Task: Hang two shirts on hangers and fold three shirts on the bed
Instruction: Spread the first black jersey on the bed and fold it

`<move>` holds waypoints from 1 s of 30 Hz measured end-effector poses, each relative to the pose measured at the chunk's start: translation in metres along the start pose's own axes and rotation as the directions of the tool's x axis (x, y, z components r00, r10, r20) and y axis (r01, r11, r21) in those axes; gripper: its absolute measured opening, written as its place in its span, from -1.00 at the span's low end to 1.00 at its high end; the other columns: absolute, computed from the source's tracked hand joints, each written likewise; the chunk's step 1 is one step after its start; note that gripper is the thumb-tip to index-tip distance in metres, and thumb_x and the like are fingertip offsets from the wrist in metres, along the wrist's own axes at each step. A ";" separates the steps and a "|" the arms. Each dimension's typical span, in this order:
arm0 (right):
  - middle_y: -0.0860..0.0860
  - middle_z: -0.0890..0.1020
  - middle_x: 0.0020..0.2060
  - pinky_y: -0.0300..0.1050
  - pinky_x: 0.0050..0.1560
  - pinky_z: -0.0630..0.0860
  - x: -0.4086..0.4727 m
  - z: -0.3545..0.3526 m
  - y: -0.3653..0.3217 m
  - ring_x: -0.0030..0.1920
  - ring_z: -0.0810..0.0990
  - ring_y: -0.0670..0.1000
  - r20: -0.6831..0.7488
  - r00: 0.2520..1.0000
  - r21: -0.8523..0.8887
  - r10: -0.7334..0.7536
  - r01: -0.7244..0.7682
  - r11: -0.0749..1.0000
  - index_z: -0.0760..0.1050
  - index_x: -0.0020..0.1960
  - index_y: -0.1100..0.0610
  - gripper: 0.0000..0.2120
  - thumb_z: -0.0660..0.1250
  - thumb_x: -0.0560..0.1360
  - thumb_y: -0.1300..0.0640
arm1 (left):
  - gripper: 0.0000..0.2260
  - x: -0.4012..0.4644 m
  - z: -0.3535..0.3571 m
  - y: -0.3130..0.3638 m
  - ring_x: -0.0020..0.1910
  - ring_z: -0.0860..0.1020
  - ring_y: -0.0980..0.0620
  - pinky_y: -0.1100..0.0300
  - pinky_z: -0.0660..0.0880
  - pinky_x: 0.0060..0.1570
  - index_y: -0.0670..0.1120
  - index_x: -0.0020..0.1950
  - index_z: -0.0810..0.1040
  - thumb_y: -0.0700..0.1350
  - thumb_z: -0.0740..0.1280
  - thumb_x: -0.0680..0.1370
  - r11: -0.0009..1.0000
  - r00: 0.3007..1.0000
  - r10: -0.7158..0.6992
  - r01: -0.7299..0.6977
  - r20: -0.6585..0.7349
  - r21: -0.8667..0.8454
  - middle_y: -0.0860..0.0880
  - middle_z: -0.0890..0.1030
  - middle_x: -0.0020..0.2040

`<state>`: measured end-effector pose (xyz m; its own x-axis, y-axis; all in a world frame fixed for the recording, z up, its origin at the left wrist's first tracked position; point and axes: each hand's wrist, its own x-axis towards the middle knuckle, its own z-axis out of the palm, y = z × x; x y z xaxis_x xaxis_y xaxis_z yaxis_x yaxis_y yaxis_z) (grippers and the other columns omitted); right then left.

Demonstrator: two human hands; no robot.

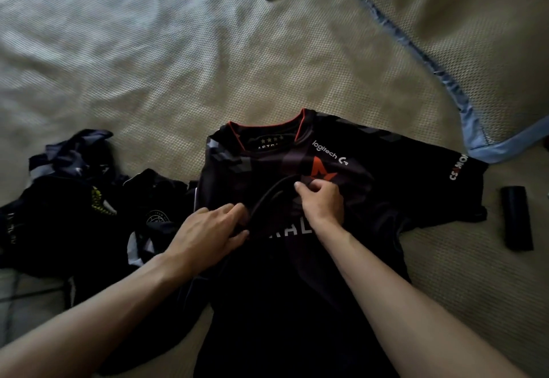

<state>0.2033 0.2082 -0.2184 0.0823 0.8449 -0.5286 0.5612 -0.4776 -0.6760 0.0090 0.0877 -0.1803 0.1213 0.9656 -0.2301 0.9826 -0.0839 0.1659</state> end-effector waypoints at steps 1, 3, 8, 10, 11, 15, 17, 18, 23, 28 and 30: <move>-0.08 0.62 -0.34 -0.09 -0.27 0.52 0.000 -0.001 -0.001 -0.26 0.62 0.02 -0.025 1.000 -0.027 -0.005 0.004 1.000 0.50 -0.28 0.05 -0.68 0.40 0.47 -0.17 | -0.66 0.004 0.002 0.002 -0.07 0.68 0.02 0.13 0.51 -0.09 0.07 0.28 0.46 0.22 0.18 0.61 0.997 0.997 -0.071 0.071 -0.001 -0.016 0.10 0.61 0.03; -0.13 0.63 -0.25 -0.10 -0.17 0.56 -0.001 -0.005 -0.001 -0.20 0.61 -0.04 -0.029 0.999 -0.063 -0.038 0.037 0.997 0.54 -0.19 -0.02 -0.77 0.40 0.47 -0.17 | -0.60 0.014 0.003 0.008 -0.01 0.69 -0.05 0.07 0.55 -0.10 0.08 0.41 0.42 0.20 0.27 0.62 0.981 0.981 -0.192 0.193 0.025 -0.036 0.06 0.61 0.13; -0.12 0.66 -0.34 -0.17 -0.16 0.59 0.002 -0.008 -0.005 -0.24 0.66 -0.07 0.077 0.989 0.107 -0.126 0.117 0.987 0.59 -0.30 -0.01 -0.80 0.49 0.45 -0.04 | -0.71 0.021 0.011 0.014 -0.29 0.67 -0.05 0.15 0.46 -0.39 0.02 0.20 0.55 0.15 0.35 0.58 0.988 0.970 -0.141 0.150 -0.199 0.033 0.04 0.61 0.00; -0.04 0.67 -0.32 -0.02 -0.11 0.64 0.008 -0.006 -0.011 -0.20 0.70 0.06 0.101 0.991 0.177 -0.092 0.073 0.982 0.62 -0.21 0.11 -0.80 0.45 0.47 -0.01 | -0.61 0.017 0.013 0.012 -0.24 0.66 0.00 0.17 0.46 -0.44 0.03 0.28 0.53 0.17 0.42 0.53 0.994 0.973 -0.093 0.103 -0.210 0.033 0.02 0.56 0.05; 0.01 0.68 -0.27 0.06 -0.03 0.65 0.011 -0.004 -0.014 -0.14 0.70 0.11 0.109 0.990 0.200 -0.090 0.067 0.978 0.62 -0.16 0.17 -0.78 0.43 0.48 0.00 | -0.55 0.014 0.015 0.012 -0.15 0.63 0.03 0.20 0.46 -0.44 0.04 0.34 0.51 0.16 0.45 0.51 0.997 0.981 -0.061 0.068 -0.187 0.029 0.00 0.51 0.10; 0.03 0.62 -0.13 -0.09 0.04 0.50 0.010 -0.006 -0.024 -0.06 0.60 0.05 0.115 0.983 0.185 -0.144 0.121 0.975 0.52 0.07 0.23 -0.77 0.27 0.62 0.05 | -0.49 0.006 0.021 0.016 -0.01 0.56 0.03 0.25 0.45 -0.43 0.05 0.43 0.45 0.09 0.47 0.51 0.997 0.986 -0.070 0.072 -0.149 0.008 -0.03 0.41 0.14; 0.02 0.57 -0.10 -0.15 -0.03 0.42 0.009 -0.006 -0.024 -0.08 0.54 0.00 0.098 0.980 0.146 -0.173 0.158 0.977 0.45 0.17 0.23 -0.76 0.20 0.66 0.06 | -0.51 0.006 0.020 0.019 0.00 0.55 0.04 0.20 0.51 -0.42 0.05 0.42 0.44 0.11 0.44 0.53 0.988 0.975 -0.153 0.149 -0.159 -0.036 -0.02 0.40 0.14; 0.04 0.57 -0.11 -0.16 -0.08 0.44 0.008 -0.006 -0.023 -0.14 0.56 0.00 0.099 0.979 0.133 -0.181 0.167 0.977 0.42 0.20 0.23 -0.75 0.18 0.67 0.06 | -0.55 0.007 0.019 0.021 0.00 0.54 0.04 0.18 0.51 -0.41 0.05 0.38 0.45 0.12 0.42 0.54 0.983 0.972 -0.180 0.173 -0.152 -0.059 -0.02 0.40 0.13; 0.19 0.60 -0.25 -0.19 -0.60 0.45 0.004 -0.009 -0.015 -0.61 0.42 -0.10 0.169 0.980 0.176 -0.108 0.078 0.981 0.32 0.15 0.20 -0.80 0.09 0.69 0.06 | -0.87 0.006 0.018 0.028 -0.04 0.55 0.06 0.21 0.36 -0.42 0.02 0.08 0.53 0.04 0.32 0.60 0.993 0.977 -0.089 0.072 -0.194 -0.093 0.04 0.43 0.05; 0.12 0.61 -0.25 -0.03 -0.38 0.60 0.007 -0.012 -0.003 -0.38 0.60 0.06 0.102 0.993 0.026 -0.058 0.056 0.998 0.45 0.01 0.16 -0.79 0.17 0.60 0.03 | -0.90 -0.013 0.004 0.038 -0.19 0.56 0.07 0.21 0.41 -0.41 -0.01 -0.02 0.53 0.00 0.31 0.56 0.983 0.968 0.145 -0.164 -0.205 -0.078 0.04 0.49 -0.03; 0.09 0.62 -0.11 0.02 -0.08 0.61 0.006 -0.013 0.001 -0.14 0.63 0.13 0.066 0.994 -0.117 -0.083 0.090 0.989 0.49 -0.16 0.08 -0.78 0.22 0.52 -0.04 | -0.89 -0.021 -0.001 0.047 -0.22 0.56 0.09 0.22 0.39 -0.42 0.02 0.00 0.51 0.03 0.27 0.59 0.967 0.967 0.223 -0.235 -0.121 -0.101 0.07 0.49 -0.05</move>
<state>0.2148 0.2158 -0.2157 -0.0191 0.8638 -0.5035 0.6587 -0.3679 -0.6563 0.0523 0.0637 -0.1664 0.3190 0.9452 -0.0693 0.9070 -0.2833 0.3118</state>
